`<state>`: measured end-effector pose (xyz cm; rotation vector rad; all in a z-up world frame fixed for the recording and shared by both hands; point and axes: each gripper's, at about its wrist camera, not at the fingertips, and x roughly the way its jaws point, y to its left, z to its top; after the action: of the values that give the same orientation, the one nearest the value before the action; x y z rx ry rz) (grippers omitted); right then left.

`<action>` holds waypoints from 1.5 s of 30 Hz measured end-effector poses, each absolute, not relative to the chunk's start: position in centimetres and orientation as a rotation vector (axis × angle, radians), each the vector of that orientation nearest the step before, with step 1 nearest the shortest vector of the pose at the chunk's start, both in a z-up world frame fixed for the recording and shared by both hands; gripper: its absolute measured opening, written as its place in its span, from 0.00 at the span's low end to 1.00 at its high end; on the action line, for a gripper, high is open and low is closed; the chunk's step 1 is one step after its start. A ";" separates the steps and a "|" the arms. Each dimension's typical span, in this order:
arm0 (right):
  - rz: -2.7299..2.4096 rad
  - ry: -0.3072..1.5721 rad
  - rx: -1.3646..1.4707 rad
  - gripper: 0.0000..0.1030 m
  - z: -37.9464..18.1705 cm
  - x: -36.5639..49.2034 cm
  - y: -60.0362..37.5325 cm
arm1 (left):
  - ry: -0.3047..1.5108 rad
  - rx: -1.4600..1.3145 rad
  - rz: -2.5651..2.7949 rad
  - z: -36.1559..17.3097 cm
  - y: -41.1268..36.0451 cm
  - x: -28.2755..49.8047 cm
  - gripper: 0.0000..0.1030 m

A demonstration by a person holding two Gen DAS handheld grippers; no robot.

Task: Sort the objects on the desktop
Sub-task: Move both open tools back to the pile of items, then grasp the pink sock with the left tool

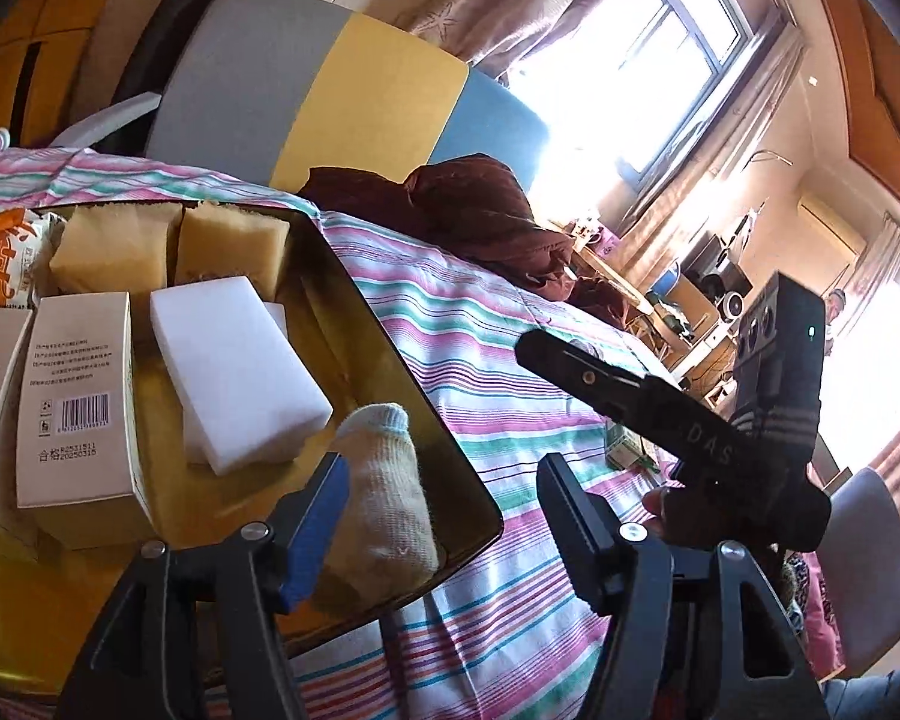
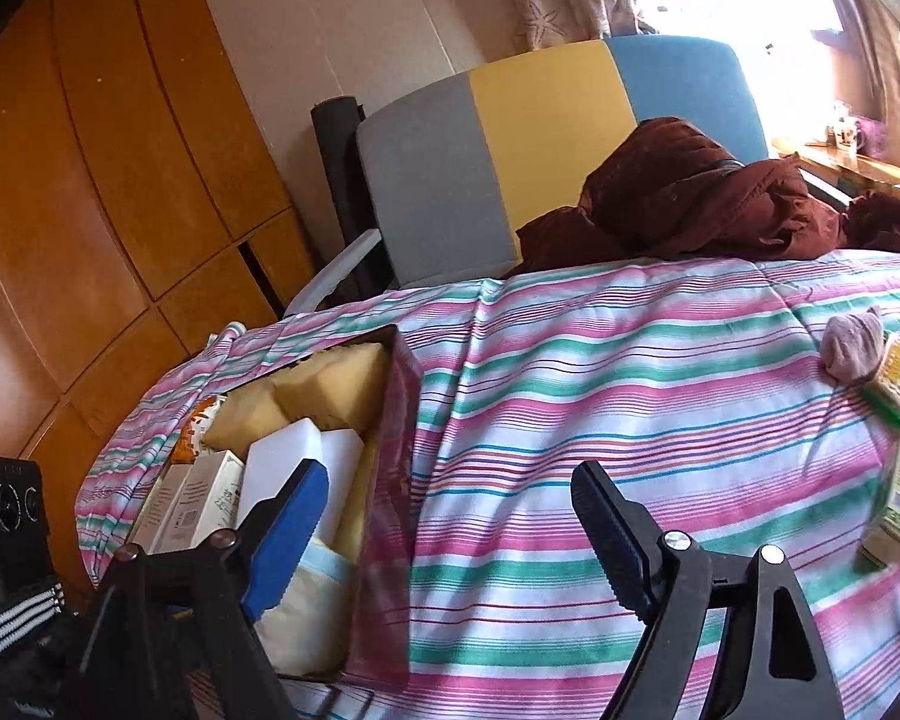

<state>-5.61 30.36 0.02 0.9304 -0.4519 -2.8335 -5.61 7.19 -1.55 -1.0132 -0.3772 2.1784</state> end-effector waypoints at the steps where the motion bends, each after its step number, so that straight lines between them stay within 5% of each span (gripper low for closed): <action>1: -2.848 -0.458 0.939 0.84 -0.3 -5.3 31.1 | -0.382 -1.017 2.177 -1.5 7.3 -5.7 0.65; 23: -3.122 -0.618 1.089 0.94 -5.5 3.3 46.4 | -0.030 -1.102 2.052 2.1 22.8 -7.7 0.62; 45: -2.964 -0.762 0.833 1.00 -7.1 4.4 48.2 | 0.288 -1.152 1.833 -2.8 47.6 -18.4 0.80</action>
<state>4.39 48.20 -7.11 0.8331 -0.7623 -2.9636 -18.41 47.59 -2.77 -1.1520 0.2876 1.8332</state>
